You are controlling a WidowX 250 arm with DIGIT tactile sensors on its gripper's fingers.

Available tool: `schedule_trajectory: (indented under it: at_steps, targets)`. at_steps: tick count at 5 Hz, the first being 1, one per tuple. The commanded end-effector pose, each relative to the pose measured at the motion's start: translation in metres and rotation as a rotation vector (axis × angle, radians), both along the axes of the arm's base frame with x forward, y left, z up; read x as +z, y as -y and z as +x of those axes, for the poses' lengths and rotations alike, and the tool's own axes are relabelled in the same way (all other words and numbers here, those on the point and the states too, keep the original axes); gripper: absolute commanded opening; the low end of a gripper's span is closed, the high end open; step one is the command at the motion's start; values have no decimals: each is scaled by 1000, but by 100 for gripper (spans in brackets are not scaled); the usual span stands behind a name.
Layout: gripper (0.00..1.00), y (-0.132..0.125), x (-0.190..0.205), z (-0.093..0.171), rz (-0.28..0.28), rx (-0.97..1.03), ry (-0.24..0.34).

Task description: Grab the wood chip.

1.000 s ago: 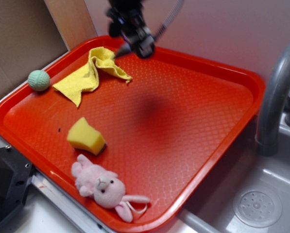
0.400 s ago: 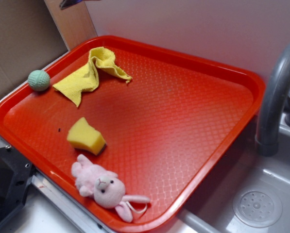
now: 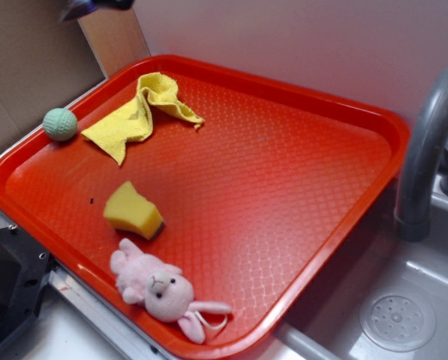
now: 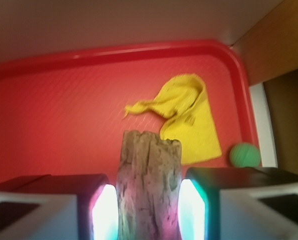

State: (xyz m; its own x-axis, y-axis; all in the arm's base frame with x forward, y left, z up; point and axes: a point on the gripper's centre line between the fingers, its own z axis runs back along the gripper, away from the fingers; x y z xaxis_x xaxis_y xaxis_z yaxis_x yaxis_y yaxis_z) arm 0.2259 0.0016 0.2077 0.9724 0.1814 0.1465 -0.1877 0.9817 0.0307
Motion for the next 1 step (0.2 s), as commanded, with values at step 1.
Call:
schedule_trajectory:
  at_steps: [1]
  targets:
    - [0,21,8,-2,-23,8,38]
